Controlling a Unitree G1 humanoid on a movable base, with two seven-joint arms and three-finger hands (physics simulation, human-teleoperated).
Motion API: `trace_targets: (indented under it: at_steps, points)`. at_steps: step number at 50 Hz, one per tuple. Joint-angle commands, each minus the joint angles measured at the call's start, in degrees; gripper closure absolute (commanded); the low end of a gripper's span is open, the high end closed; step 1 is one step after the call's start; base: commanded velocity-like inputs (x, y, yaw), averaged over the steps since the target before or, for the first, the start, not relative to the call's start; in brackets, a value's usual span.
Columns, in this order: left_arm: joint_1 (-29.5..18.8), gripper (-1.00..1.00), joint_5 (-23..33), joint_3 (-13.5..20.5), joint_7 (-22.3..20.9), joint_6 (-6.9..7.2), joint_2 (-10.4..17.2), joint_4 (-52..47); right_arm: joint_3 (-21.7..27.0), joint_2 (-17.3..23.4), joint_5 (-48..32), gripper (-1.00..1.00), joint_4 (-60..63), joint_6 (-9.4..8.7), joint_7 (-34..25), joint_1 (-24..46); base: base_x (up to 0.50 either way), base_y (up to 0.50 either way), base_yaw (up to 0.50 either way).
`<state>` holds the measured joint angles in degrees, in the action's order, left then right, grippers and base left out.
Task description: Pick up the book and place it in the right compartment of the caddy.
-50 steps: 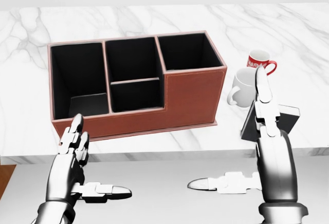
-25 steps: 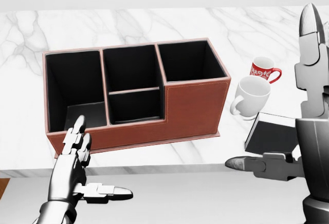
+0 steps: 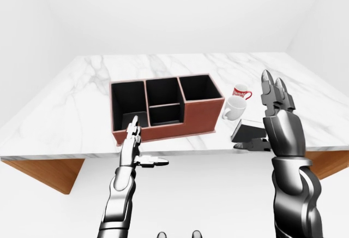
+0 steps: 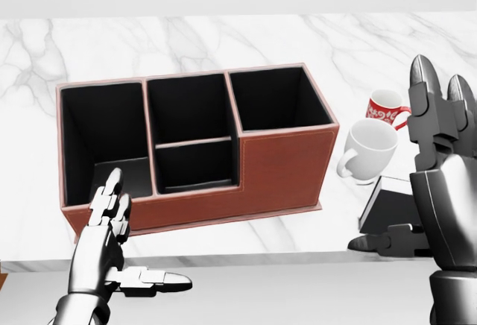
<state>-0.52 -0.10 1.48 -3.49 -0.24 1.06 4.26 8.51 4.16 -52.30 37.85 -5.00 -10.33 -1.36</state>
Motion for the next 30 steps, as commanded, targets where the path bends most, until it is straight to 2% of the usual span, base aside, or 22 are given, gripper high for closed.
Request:
trace_targets:
  at_steps: [1, 2, 4, 5, 10, 15, 20, 30]
  points:
    - [0.1, -1.00, 0.1, -0.1, 0.1, -0.10, -0.1, -0.4, 0.7, 0.9, -4.5, -1.00, -5.7, 0.00, -4.6, -1.3, 0.50, 0.00, 0.00]
    - [0.1, -1.00, 0.2, -0.1, 0.1, -0.40, -0.1, -0.1, 1.2, 0.9, -5.8, -1.00, -5.5, 0.00, -5.9, -1.2, 0.50, 0.00, 0.00]
    - [0.2, -1.00, 0.2, -0.2, 0.1, -0.04, -0.1, -0.6, 1.4, 1.1, -6.8, -1.00, -6.2, 0.00, -7.7, -1.5, 0.50, 0.00, 0.00]
    - [0.3, -1.00, 0.2, -0.2, 0.1, 0.32, -0.1, -1.1, 1.6, 1.1, -8.0, -1.00, -7.0, 0.00, -7.8, -1.2, 0.50, 0.00, 0.00]
    - [0.1, -1.00, 0.3, -0.2, 0.1, -0.15, -0.1, -0.5, 1.4, 1.4, -9.8, -1.00, -12.0, 0.00, -7.7, -1.2, 0.26, 0.00, 0.00]
    - [0.2, -1.00, 0.4, -0.3, 0.1, 0.36, -0.1, -1.1, 1.2, 2.3, -11.5, -1.00, -17.9, 0.00, -8.2, -2.3, 0.01, 0.00, 0.00]
    - [0.0, -1.00, 0.4, -0.2, 0.0, 0.39, -0.1, -0.9, 2.6, 2.5, -12.4, -1.00, -15.3, 0.00, -12.3, -3.5, 0.00, 0.00, 0.00]
    - [-0.1, -1.00, 0.4, -0.2, 0.0, 0.31, 0.0, -0.6, 4.8, 2.8, -12.2, -1.00, -15.4, 0.00, -12.8, -2.9, 0.00, 0.00, 0.00]
